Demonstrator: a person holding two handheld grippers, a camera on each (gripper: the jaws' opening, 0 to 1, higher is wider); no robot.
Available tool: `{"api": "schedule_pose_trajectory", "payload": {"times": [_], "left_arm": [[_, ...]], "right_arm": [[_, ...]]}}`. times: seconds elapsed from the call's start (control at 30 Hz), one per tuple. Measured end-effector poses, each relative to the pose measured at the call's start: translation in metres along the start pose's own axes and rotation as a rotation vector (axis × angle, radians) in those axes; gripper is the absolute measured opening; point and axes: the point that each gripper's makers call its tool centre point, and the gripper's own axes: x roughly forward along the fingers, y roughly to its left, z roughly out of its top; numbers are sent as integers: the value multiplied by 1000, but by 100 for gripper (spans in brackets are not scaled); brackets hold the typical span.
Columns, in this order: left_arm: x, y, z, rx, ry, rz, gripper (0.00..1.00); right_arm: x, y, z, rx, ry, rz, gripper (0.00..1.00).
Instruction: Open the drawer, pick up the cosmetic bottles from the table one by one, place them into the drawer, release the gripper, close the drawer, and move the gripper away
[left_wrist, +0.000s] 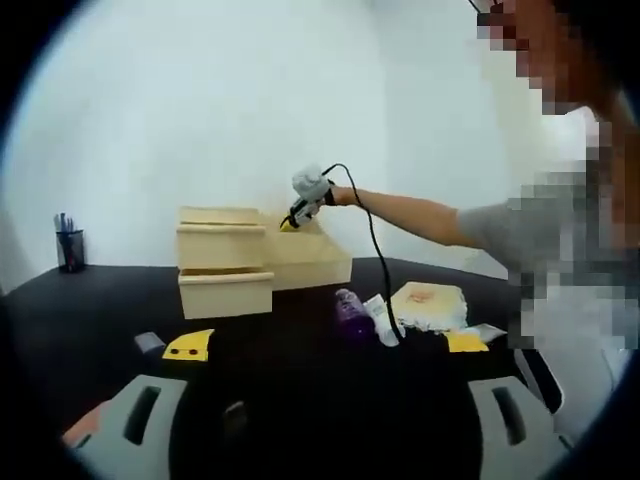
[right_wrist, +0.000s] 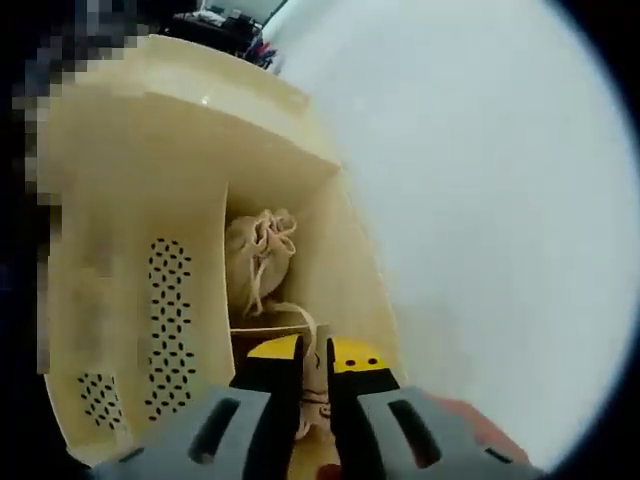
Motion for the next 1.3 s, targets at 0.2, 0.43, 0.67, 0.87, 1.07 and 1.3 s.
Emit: {"api": "schedule_pose_trajectory", "payload": {"times": [0.2,0.43,0.67,0.87,1.07,1.3], "left_arm": [[0,0,-1,0,2,0,83],[0,1,-1,-1,4,2,83],[1,0,-3,1,9,4,83],[1,0,-3,0,10,4,83],[1,-1,-5,1,17,6,83],[2,-2,-7,3,23,3,83]], "right_arm": [[6,-5,-3,-53,25,-26,0],[1,-12,-5,-46,11,-39,0],[-16,-24,-10,-3,-35,-91,0],[-26,-27,-21,19,-32,-123,0],[-34,-34,-23,45,-17,-138,0],[-42,-29,-29,73,12,-173,0]]}}
